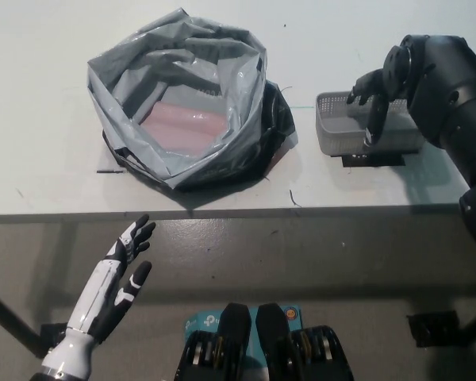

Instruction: Use the right hand to pick up a small rectangular container and put it into a plastic bag and lift the bag

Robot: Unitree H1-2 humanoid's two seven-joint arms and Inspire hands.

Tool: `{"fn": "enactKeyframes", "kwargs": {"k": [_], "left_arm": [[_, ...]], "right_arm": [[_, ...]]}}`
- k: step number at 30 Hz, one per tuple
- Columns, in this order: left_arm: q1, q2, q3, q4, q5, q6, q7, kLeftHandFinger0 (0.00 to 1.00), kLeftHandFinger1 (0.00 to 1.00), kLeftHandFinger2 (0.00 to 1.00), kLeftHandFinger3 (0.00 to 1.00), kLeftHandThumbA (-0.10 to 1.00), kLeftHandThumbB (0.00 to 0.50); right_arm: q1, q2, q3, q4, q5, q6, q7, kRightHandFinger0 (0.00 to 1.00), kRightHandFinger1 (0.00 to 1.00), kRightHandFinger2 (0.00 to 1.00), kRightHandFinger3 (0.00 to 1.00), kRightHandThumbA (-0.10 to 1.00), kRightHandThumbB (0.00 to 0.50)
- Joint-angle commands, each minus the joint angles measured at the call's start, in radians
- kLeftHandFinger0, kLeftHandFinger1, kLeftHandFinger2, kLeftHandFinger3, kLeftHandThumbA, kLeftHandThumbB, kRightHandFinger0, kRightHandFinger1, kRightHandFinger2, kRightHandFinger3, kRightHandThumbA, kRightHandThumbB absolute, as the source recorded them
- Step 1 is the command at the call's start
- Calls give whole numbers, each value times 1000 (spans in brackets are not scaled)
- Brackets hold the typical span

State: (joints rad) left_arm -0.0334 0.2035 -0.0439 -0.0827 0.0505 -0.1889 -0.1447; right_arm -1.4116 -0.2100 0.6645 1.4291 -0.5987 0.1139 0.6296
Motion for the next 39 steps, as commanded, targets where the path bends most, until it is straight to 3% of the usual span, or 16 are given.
{"fn": "enactKeyframes", "kwargs": {"k": [1, 2, 5, 11, 23, 30, 34, 39], "left_arm": [[-21, 11, 4, -32, -16, -23, -11, 1000, 1000, 1000, 1000, 907, 257], [-25, 14, 6, -32, -18, -20, -12, 1000, 1000, 1000, 1000, 907, 256], [-30, 17, 7, -31, -18, -16, -14, 1000, 1000, 1000, 1000, 907, 247], [-22, 13, 5, -30, -14, -20, -9, 1000, 1000, 1000, 1000, 923, 279], [-31, 16, 3, -37, -18, -13, -15, 1000, 1000, 1000, 1000, 915, 265], [-24, 12, 5, -46, -14, -4, -9, 1000, 1000, 1000, 1000, 917, 290], [-21, 14, 3, -43, -12, -10, -11, 1000, 1000, 1000, 1000, 925, 294], [-19, 13, 1, -40, -9, -14, -10, 1000, 1000, 1000, 1000, 921, 287]], "right_arm": [[-35, -5, -4, 0, -13, 25, -77, 1000, 1000, 1000, 1000, 791, 500], [-47, -11, 11, -2, -28, 7, -73, 1000, 1000, 1000, 1000, 855, 500], [-79, -23, 33, -10, -46, -14, -52, 1000, 1000, 1000, 1000, 900, 500], [-137, -33, 40, -21, -50, -26, -5, 1000, 1000, 1000, 1000, 908, 500], [-164, -47, 15, -31, -32, 19, 33, 1000, 1000, 1000, 1000, 847, 500], [-155, -50, 6, -31, -31, 18, 32, 1000, 1000, 1000, 1000, 850, 500], [-136, -55, 28, -30, -47, -65, 69, 1000, 1000, 1000, 1000, 910, 500], [-125, -43, 23, -19, -43, -67, 70, 1000, 1000, 1000, 1000, 910, 500]]}}
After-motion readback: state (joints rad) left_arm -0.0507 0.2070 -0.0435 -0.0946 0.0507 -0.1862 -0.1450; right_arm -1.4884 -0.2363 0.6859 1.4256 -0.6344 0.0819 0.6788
